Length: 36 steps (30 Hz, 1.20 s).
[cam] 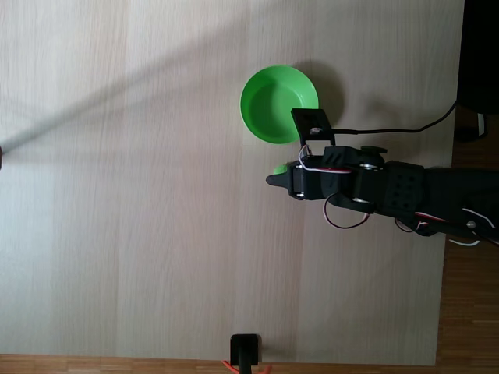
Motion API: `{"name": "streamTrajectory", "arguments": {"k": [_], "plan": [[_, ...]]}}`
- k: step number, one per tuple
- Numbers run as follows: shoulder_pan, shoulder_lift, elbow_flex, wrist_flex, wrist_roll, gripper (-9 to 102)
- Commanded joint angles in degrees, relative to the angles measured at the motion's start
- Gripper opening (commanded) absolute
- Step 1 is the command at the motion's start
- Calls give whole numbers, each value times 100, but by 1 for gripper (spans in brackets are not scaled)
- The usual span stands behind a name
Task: Grasp a green pompom and put it in the green bowl.
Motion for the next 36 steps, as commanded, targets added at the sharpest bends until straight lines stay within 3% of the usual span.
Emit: {"name": "streamTrajectory", "arguments": {"k": [1,36], "plan": [[-35,44,-264,264,-35,22],[369,-659,-272,0,-26,22]]}}
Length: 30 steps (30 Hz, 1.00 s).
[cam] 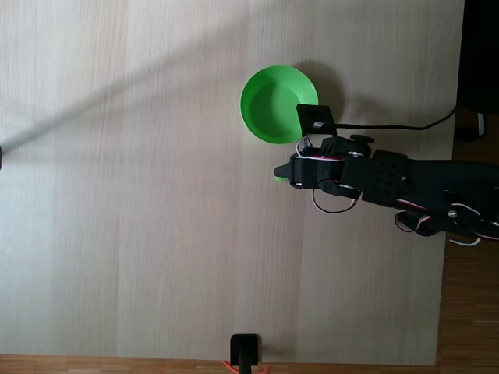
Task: Grasp a green pompom and put it in the green bowl.
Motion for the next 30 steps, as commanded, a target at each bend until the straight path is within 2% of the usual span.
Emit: {"name": "streamTrajectory", "arguments": {"k": [1,30], "plan": [[18,26,-237,-53,-26,22],[-62,-800,-633,-281,-26,21]]}}
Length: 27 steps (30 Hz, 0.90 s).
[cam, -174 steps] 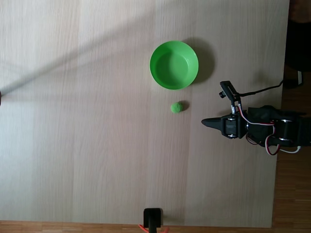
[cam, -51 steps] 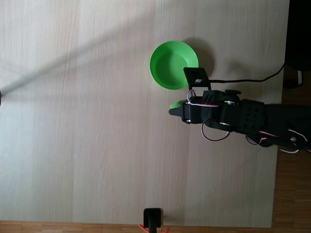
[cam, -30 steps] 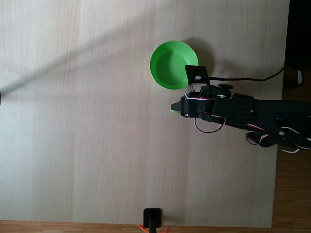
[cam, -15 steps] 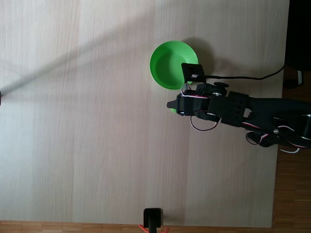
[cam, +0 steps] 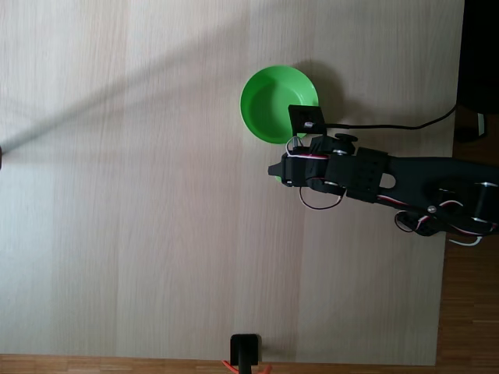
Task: Grasp a green pompom and put it in the green bowl.
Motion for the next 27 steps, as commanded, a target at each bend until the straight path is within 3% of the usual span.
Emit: {"name": "streamTrajectory", "arguments": {"k": [1,27], "plan": [[-53,-44,-229,-35,-26,21],[-62,-79,-185,-35,-26,16]]}}
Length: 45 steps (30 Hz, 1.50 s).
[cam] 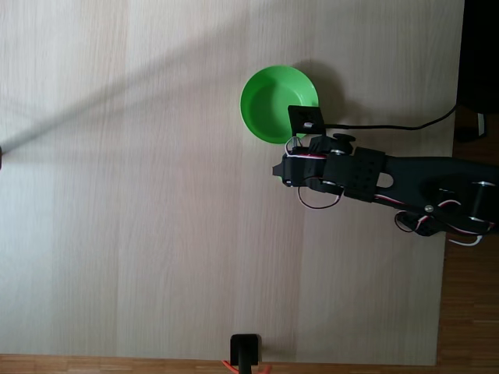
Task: Grasp a green pompom and put it in the green bowl.
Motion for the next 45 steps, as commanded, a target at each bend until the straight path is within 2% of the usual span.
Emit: {"name": "streamTrajectory", "arguments": {"k": [1,13,23,36,45], "plan": [[-62,26,-167,-35,-35,16],[-62,26,-167,-35,-35,16],[9,70,-202,-35,0,4],[9,765,-431,70,-26,3],[53,1274,-1556,1222,-44,3]]}}
